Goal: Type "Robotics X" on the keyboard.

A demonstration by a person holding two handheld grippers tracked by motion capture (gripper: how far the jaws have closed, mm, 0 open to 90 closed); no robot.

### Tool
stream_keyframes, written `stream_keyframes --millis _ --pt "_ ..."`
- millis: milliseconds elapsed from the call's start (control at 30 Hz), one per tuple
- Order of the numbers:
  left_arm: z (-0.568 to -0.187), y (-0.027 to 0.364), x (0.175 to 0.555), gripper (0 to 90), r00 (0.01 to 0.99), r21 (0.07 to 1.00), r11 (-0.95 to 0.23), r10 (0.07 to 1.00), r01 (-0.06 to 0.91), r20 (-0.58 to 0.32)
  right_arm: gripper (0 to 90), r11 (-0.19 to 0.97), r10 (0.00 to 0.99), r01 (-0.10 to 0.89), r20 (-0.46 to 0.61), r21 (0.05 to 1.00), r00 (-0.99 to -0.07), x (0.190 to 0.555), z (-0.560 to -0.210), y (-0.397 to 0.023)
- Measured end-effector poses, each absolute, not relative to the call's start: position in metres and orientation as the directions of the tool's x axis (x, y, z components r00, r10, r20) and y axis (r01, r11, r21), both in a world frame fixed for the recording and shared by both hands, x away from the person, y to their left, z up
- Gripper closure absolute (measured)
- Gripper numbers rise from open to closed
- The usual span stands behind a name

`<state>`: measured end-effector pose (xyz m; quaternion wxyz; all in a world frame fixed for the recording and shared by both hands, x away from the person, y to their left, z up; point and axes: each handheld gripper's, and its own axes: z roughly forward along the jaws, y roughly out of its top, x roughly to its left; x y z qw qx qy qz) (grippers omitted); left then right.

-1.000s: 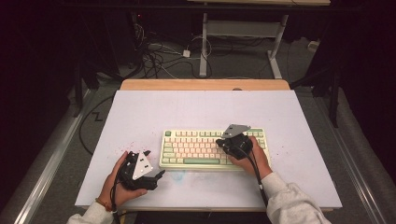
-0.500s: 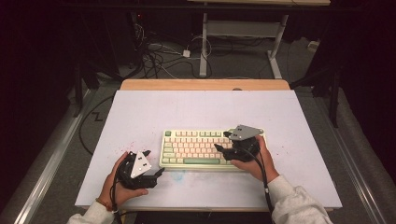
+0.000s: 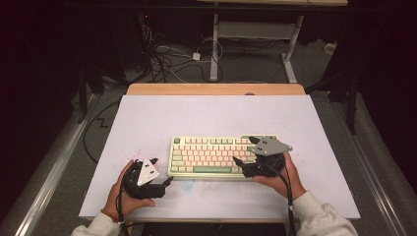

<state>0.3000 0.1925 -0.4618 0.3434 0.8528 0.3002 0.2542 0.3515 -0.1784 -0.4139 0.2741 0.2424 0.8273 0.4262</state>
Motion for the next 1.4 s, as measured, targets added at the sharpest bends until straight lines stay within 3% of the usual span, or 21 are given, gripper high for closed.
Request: stream_keyframes --millis 300,500,700,967,1167,1400 --pt "-0.460 0.193 0.301 27.6 0.691 0.743 -0.579 0.687 0.336 0.223 19.3 0.499 0.662 0.152 -0.262 0.853 -0.702 0.334 -0.412 -0.203" --pt "-0.460 0.192 0.302 39.2 0.695 0.742 -0.566 0.693 0.360 0.192 19.6 0.497 0.680 0.166 -0.263 0.852 -0.685 0.326 -0.415 -0.219" --pt "-0.455 0.193 0.303 63.3 0.707 0.753 -0.553 0.687 0.356 0.169 19.8 0.489 0.695 0.181 -0.256 0.853 -0.673 0.318 -0.418 -0.234" --pt "-0.451 0.188 0.308 86.7 0.734 0.749 -0.555 0.664 0.361 0.138 19.9 0.511 0.702 0.205 -0.268 0.835 -0.659 0.307 -0.427 -0.245" --pt "-0.443 0.170 0.312 87.8 0.756 0.705 -0.621 0.628 0.343 0.186 19.9 0.533 0.702 0.214 -0.287 0.819 -0.652 0.299 -0.435 -0.249" --pt "-0.435 0.155 0.325 87.7 0.773 0.696 -0.620 0.617 0.362 0.148 20.0 0.529 0.705 0.220 -0.280 0.820 -0.652 0.296 -0.438 -0.250"
